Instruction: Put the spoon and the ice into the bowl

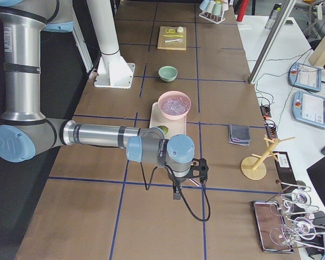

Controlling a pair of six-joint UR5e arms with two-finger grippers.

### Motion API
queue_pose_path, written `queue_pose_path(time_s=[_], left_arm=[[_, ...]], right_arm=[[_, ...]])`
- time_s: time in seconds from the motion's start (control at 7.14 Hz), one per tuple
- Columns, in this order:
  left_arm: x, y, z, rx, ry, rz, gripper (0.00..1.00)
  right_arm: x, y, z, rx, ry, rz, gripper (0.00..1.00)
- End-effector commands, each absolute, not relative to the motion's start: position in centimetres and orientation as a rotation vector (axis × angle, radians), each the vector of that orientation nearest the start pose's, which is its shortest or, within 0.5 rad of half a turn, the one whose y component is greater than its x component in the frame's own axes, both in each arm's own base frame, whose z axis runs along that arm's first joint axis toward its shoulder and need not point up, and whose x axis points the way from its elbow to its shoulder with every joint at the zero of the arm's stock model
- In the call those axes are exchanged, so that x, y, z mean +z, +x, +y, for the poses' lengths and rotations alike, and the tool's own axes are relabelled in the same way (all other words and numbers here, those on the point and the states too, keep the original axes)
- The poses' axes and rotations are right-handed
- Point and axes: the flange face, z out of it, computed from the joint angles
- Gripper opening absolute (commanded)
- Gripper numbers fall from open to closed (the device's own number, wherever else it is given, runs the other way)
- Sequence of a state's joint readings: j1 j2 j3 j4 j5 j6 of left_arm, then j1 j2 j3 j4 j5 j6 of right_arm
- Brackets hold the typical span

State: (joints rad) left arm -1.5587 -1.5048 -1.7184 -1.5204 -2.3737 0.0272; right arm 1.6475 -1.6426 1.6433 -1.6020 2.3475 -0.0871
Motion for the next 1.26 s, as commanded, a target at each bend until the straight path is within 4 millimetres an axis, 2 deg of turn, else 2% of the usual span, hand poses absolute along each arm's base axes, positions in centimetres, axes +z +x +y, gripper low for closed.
queue_pose_path(time_s=[0.0, 0.14, 0.28, 0.42, 0.56, 0.7, 0.84, 1.12], left_arm=[[59.8, -4.6, -46.8, 0.086, 0.072, 0.807, 1.00], [59.4, -4.3, -46.6, 0.087, 0.068, 0.854, 1.00], [58.4, -2.8, -46.7, 0.109, 0.061, 0.930, 1.00], [55.9, -2.2, -46.3, 0.143, 0.099, 0.924, 1.00], [54.4, -2.0, -45.3, 0.128, 0.107, 0.926, 1.00], [51.2, 0.4, -45.0, 0.084, 0.083, 0.934, 1.00], [48.5, 3.7, -44.5, 0.059, 0.052, 0.911, 1.00], [44.6, 10.4, -43.0, -0.056, -0.050, 0.894, 1.00]], right_arm=[[65.1, 9.9, -45.6, -0.005, 0.052, -0.778, 1.00], [64.4, 9.8, -45.7, -0.012, 0.065, -0.781, 1.00], [64.2, 9.7, -45.8, -0.018, 0.068, -0.776, 1.00], [63.1, 9.7, -46.1, -0.027, 0.090, -0.776, 1.00], [62.7, 9.5, -46.1, -0.033, 0.095, -0.776, 1.00], [63.6, 8.9, -46.1, -0.040, 0.075, -0.776, 1.00], [63.6, 8.9, -46.1, -0.040, 0.075, -0.774, 1.00], [63.4, 8.7, -46.0, -0.036, 0.073, -0.807, 1.00]])
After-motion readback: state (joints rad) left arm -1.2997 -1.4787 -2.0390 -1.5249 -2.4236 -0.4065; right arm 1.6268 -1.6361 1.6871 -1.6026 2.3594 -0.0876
